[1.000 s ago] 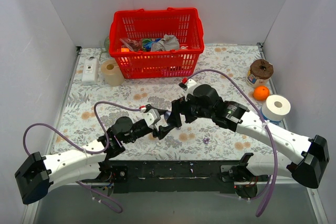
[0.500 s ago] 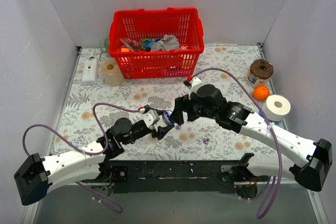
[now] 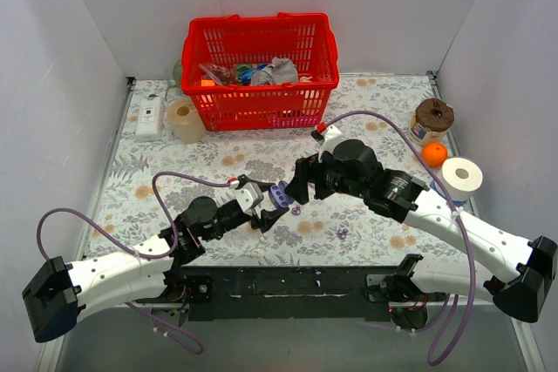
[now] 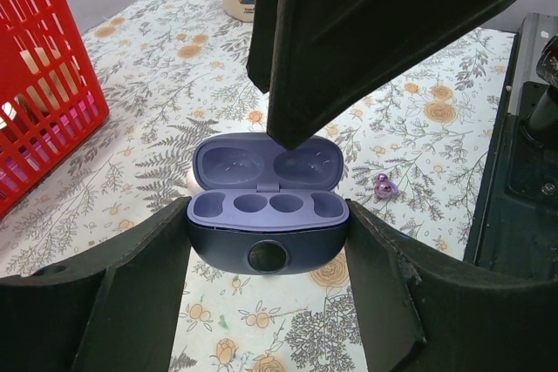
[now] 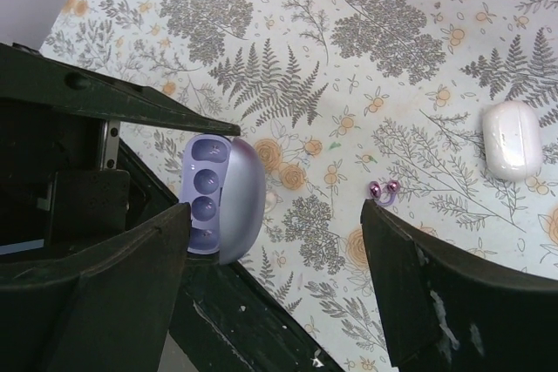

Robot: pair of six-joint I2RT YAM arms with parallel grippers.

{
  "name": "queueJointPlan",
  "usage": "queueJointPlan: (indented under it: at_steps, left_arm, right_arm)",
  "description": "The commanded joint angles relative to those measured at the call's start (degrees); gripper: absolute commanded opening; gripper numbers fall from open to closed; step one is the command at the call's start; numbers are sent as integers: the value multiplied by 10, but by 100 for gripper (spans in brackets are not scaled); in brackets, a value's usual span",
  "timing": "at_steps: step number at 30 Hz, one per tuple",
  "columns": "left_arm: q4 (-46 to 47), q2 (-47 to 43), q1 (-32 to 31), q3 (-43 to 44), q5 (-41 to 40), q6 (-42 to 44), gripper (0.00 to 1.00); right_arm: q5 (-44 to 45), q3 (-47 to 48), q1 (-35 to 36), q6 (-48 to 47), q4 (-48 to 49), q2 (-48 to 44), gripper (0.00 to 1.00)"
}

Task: Insert the wireless bluetooth earbuds into the charging case
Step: Open the charging case, then adjust the charging case.

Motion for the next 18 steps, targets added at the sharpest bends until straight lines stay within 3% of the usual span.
queueJointPlan:
  at_steps: [1,6,14,18]
  left_arm:
    - [5,-11,-3,-2,-9,4,0]
    - [5,-11,-3,2,-8,4,0]
    - [9,-4,-3,6,-7,4,0]
    - [15,1,-3,6,-4,1,0]
  right_arm:
    - [-41,35,-3,-15,24,3,83]
    - [-46,38,-3,-14,18,22,62]
    - [-57,41,-3,-16,16,40,59]
    - [-64,45,-3,-20,15,50,48]
